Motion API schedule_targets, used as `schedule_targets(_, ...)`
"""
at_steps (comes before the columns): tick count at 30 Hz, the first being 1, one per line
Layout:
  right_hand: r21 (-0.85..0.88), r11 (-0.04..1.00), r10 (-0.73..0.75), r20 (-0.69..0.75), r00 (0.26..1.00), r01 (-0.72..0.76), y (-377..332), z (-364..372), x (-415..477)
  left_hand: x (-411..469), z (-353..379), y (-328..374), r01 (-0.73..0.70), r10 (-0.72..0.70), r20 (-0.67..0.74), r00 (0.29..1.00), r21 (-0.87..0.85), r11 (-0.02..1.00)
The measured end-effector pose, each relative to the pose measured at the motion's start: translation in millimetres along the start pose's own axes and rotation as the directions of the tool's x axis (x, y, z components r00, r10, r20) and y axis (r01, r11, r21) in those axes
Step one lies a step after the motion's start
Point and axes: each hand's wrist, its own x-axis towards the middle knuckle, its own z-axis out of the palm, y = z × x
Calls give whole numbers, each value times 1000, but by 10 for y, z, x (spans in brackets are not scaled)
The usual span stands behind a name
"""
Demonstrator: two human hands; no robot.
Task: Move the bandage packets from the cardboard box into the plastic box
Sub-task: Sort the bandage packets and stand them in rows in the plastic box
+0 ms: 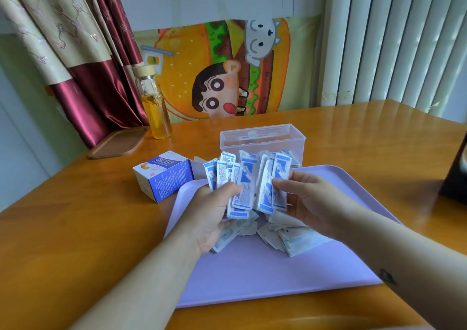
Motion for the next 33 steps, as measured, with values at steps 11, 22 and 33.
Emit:
schedule_targets(11,-594,-531,-574,777,259,605,-33,-227,13,-30,25,28,331,-288,197,937,-236,914)
schedule_targets(22,-605,-546,-585,771,254,579,-34,-164,19,-2,-15,-24,181,-146,178,973,-200,963)
schedule_targets(33,-827,-36,-802,359,478,561,-52,-66,-80,60,-77,-40,158,-157,31,987,-345,925)
